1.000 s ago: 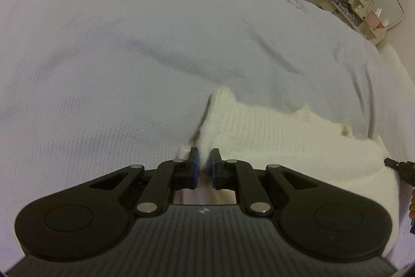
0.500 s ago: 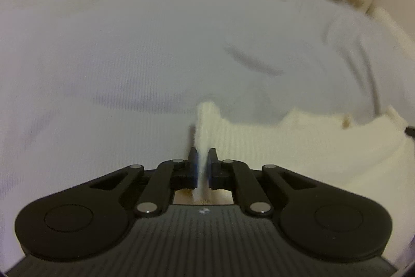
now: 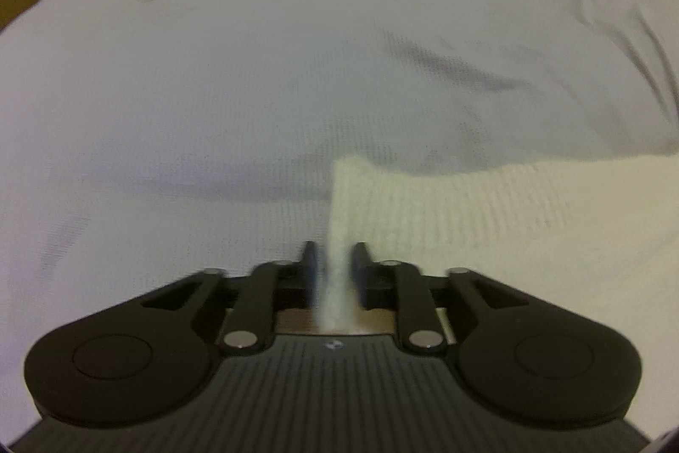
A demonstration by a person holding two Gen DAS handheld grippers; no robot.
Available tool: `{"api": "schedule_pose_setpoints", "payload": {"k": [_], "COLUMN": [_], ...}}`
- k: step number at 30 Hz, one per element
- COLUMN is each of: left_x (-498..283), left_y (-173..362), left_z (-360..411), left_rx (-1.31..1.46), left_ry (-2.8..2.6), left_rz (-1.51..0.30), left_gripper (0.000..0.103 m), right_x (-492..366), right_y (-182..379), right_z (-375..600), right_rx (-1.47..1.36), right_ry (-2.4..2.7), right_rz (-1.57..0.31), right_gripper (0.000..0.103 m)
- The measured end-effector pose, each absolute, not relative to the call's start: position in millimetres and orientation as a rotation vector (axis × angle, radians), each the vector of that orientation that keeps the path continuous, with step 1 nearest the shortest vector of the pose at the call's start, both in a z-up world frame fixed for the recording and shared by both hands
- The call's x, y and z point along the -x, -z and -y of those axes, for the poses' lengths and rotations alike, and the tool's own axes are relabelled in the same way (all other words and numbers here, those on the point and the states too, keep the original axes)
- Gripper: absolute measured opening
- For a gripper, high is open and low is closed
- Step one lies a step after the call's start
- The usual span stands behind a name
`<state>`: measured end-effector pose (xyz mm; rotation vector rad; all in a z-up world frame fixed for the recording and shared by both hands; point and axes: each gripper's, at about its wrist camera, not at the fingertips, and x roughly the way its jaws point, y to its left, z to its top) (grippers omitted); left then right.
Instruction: Fold clothes
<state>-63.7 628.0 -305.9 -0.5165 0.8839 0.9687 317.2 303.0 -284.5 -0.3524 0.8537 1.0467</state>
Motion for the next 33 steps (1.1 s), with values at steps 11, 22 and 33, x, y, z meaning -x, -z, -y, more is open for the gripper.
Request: {"api": "schedule_pose_setpoints", "payload": {"k": [11,22,33], "left_x": [150,187,163], "left_y": [237,294,220], "left_z": [-492,-455,-415], "left_rx": [0.617,0.894,0.673], "left_ry": [-0.959,-1.011,-1.057], "left_rz": [-0.838,-0.789,-0.907], "left_gripper": [0.019,0.015,0.013], "right_x": [-247,-250,-273], "right_y": [230,290,260], "right_z": [-174,-105,-79], "right_rx": [0.334,0.045,0.004], "right_ry": [-1.048,-0.958,-0.88], "right_rz": [-0.819,-1.147,-1.137], "right_gripper": [0.038,0.005,0.014]}}
